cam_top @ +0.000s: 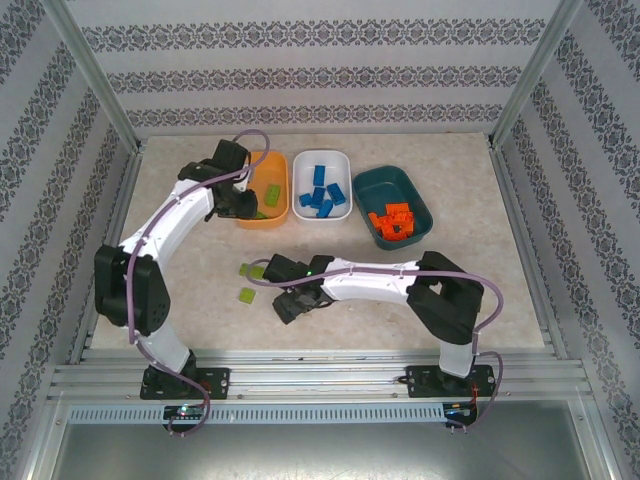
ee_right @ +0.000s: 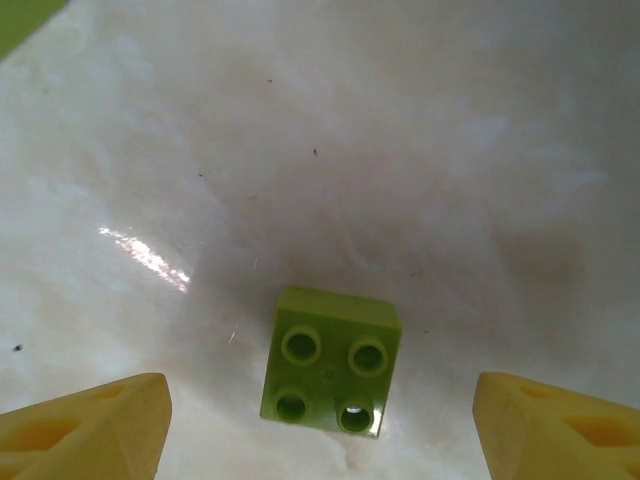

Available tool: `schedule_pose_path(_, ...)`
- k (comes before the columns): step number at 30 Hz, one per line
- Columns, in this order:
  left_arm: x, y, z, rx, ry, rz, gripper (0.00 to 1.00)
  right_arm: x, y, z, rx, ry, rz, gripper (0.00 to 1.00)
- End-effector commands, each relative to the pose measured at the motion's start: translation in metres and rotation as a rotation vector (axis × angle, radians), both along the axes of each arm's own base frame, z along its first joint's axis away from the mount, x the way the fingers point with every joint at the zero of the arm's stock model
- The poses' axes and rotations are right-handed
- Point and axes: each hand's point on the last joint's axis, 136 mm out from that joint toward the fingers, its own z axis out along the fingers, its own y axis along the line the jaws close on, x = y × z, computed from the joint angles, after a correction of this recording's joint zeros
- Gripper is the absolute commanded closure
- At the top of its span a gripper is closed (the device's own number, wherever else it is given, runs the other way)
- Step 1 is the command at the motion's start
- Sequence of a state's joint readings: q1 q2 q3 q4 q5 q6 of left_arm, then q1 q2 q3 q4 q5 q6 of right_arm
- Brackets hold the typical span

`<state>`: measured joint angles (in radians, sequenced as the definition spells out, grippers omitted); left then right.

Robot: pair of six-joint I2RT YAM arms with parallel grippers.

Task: Sort the legos into containers by color

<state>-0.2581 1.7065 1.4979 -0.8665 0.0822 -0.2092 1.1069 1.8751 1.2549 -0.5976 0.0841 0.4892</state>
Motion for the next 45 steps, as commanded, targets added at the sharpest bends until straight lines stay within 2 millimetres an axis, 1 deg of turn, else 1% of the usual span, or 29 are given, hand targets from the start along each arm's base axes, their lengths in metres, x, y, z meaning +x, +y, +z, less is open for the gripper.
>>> schedule_pose_path(1,0.006,-0.001,0.005,-0.015,0.022,-0.009,0.71,0.005,-0.007,-0.006,-0.066,-0.025,0.007,0.23)
schedule_pose_path(3,0.012,-0.004,0.003,-0.020,0.025,-0.012,0.71,0.005,-0.005,-0.010,-0.068,-0.021,0.005,0.26)
schedule_pose_path(8,0.030,-0.009,-0.007,-0.017,0.036,-0.015,0.71,0.004,-0.006,-0.027,-0.082,-0.005,0.000,0.39)
schedule_pose_path(11,0.041,-0.012,-0.014,-0.018,0.047,-0.016,0.71,0.004,-0.007,-0.031,-0.082,-0.002,-0.005,0.52)
schedule_pose_path(14,0.052,-0.014,-0.019,-0.014,0.050,-0.019,0.71,0.005,-0.008,-0.032,-0.082,-0.006,-0.011,0.65)
schedule_pose_path(18,0.064,-0.017,-0.032,0.000,0.080,-0.020,0.71,0.004,-0.015,-0.029,-0.087,-0.014,-0.019,0.66)
schedule_pose_path(21,0.074,-0.015,-0.045,0.027,0.098,-0.018,0.69,0.005,-0.024,-0.022,-0.082,-0.021,-0.036,0.67)
schedule_pose_path(24,0.083,-0.012,-0.057,0.056,0.120,-0.021,0.64,0.005,-0.032,-0.013,-0.059,-0.028,-0.060,0.66)
schedule_pose_path(25,0.086,-0.011,-0.061,0.061,0.130,-0.021,0.60,0.004,-0.034,-0.010,-0.053,-0.031,-0.065,0.66)
schedule_pose_path(28,0.091,-0.006,-0.068,0.074,0.146,-0.016,0.43,0.004,-0.040,-0.001,-0.029,-0.040,-0.087,0.66)
schedule_pose_path(30,0.092,-0.004,-0.067,0.076,0.144,-0.015,0.33,0.004,-0.043,0.004,-0.017,-0.043,-0.099,0.66)
schedule_pose_path(33,0.092,-0.003,-0.058,0.067,0.126,-0.012,0.26,0.004,-0.047,0.010,0.010,-0.046,-0.120,0.66)
schedule_pose_path(36,0.089,-0.006,-0.038,0.039,0.087,-0.012,0.19,0.006,-0.046,0.017,0.054,-0.041,-0.141,0.66)
schedule_pose_path(39,0.085,-0.007,-0.010,0.008,0.032,-0.009,0.15,0.007,-0.044,0.024,0.102,-0.031,-0.154,0.66)
schedule_pose_path(41,0.080,-0.009,0.015,-0.019,-0.018,-0.008,0.14,0.009,-0.042,0.030,0.137,-0.025,-0.164,0.66)
schedule_pose_path(44,0.064,-0.010,0.050,-0.072,-0.090,0.001,0.13,0.012,-0.041,0.039,0.195,-0.016,-0.187,0.66)
schedule_pose_path(45,0.057,-0.010,0.058,-0.090,-0.109,0.003,0.12,0.014,-0.042,0.042,0.212,-0.014,-0.196,0.66)
